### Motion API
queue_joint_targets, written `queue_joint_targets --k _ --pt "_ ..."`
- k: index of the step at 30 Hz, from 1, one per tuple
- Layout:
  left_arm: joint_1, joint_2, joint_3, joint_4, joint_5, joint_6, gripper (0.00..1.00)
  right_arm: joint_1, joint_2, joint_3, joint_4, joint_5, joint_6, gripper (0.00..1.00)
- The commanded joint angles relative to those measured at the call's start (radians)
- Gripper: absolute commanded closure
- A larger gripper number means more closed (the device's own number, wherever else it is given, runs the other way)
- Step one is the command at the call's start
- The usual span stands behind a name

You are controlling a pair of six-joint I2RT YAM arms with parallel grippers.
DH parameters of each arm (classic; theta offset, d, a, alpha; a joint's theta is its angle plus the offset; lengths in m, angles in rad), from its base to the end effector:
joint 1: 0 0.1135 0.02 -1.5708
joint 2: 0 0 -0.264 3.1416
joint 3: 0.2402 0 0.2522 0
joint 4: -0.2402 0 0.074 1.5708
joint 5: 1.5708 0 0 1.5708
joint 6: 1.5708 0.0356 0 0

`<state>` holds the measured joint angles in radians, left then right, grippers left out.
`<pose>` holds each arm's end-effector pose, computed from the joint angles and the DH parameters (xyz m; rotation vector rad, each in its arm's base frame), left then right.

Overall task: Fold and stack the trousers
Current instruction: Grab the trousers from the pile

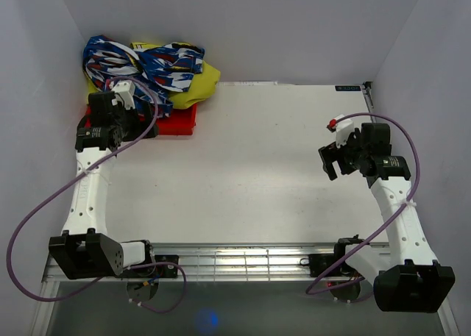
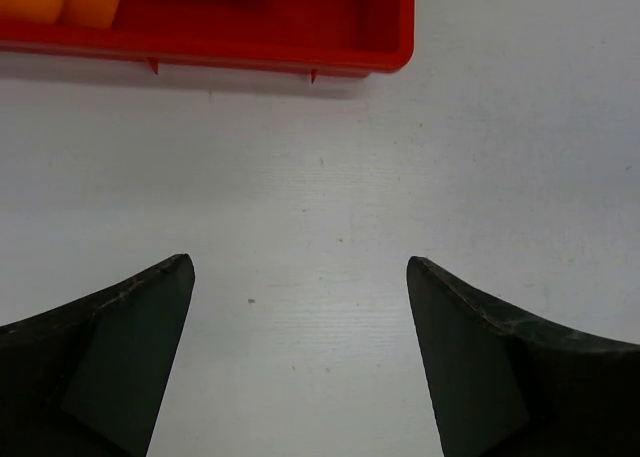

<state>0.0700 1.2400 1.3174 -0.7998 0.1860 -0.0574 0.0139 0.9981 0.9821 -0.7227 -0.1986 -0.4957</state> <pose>0.2554 0.0113 0.3699 -0.0494 2.2861 -0.2066 0.2032 0.0098 0.3181 -0.6746 2.1903 -0.0198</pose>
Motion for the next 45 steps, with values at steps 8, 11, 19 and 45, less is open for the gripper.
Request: queue_joint_targets --k 8,11,19,45 --pt "0.002 0.326 0.354 0.281 -0.187 -0.117 0.02 0.0 0.108 0.084 0.051 -0.044 0.046 0.1" --pt "0.004 0.484 0.526 0.306 -0.262 -0.154 0.02 0.0 0.131 0.093 0.054 -0.05 0.057 0.1" --pt "0.051 0.602 0.513 0.66 -0.244 -0.235 0.02 0.0 0.171 0.087 0.072 -0.055 0.055 0.1" --pt "0.091 1.124 0.813 0.951 -0.287 -0.24 0.02 0.0 0.255 -0.011 0.15 -0.015 0.049 0.1"
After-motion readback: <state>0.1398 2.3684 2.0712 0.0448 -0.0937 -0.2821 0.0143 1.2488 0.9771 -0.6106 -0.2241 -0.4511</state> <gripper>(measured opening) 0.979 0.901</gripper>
